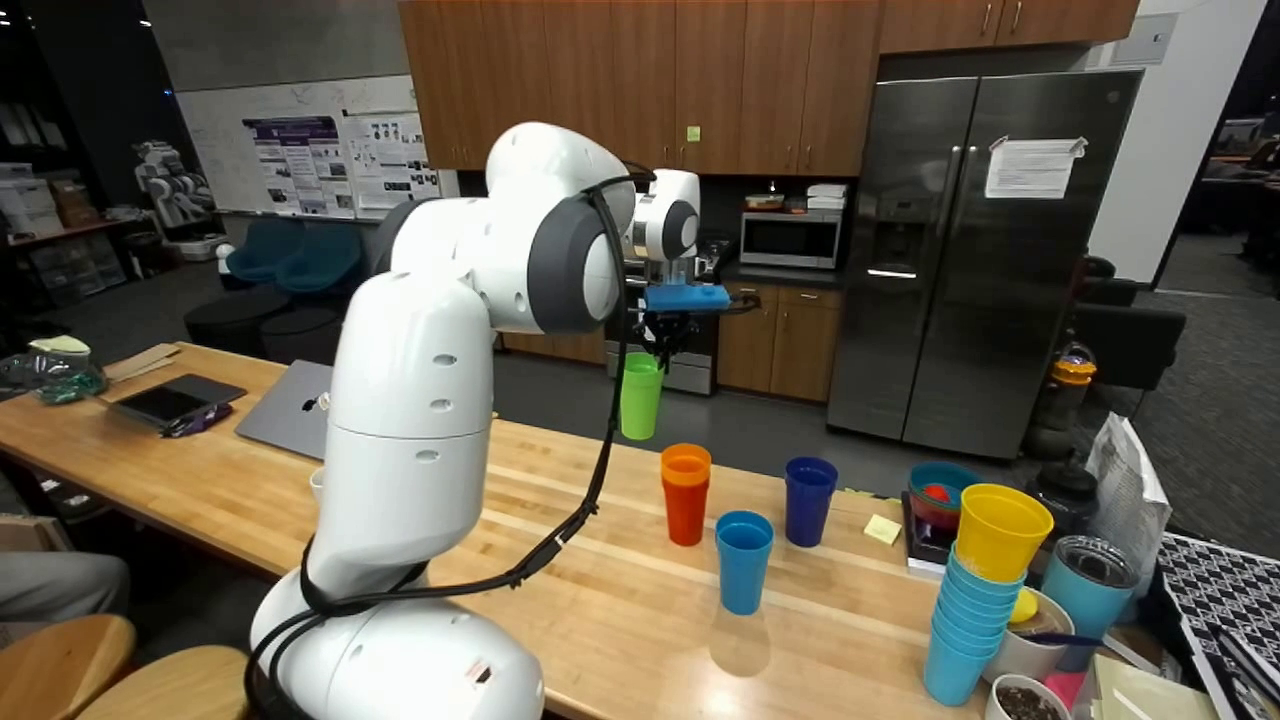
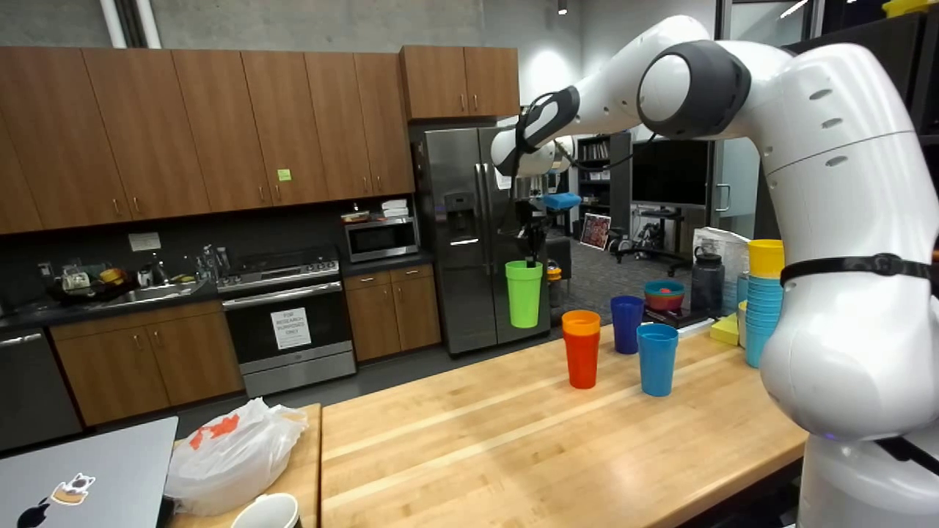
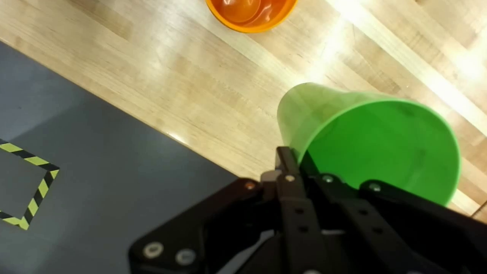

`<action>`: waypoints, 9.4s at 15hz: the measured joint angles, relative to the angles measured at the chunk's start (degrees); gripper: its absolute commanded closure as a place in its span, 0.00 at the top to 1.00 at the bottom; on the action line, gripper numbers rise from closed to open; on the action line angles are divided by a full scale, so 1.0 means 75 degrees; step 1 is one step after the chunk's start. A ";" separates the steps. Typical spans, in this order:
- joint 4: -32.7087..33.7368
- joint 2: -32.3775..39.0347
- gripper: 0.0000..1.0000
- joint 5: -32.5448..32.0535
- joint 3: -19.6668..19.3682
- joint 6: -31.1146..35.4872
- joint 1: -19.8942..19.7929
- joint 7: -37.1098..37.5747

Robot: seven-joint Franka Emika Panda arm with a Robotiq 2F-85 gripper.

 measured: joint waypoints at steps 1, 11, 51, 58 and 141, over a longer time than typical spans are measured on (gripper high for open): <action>0.0089 0.0132 0.01 -0.0019 0.0008 -0.0011 0.0006 0.0003; 0.1391 0.1454 0.01 -0.0558 0.0049 -0.0512 0.0281 0.0199; 0.5135 0.4687 0.01 -0.1114 -0.0150 -0.1541 0.0607 0.0387; 0.5180 0.4895 0.46 -0.1117 -0.0192 -0.0805 0.0669 0.0476; -0.5786 -0.2886 1.00 -0.0709 -0.1236 0.3320 -0.0677 0.2015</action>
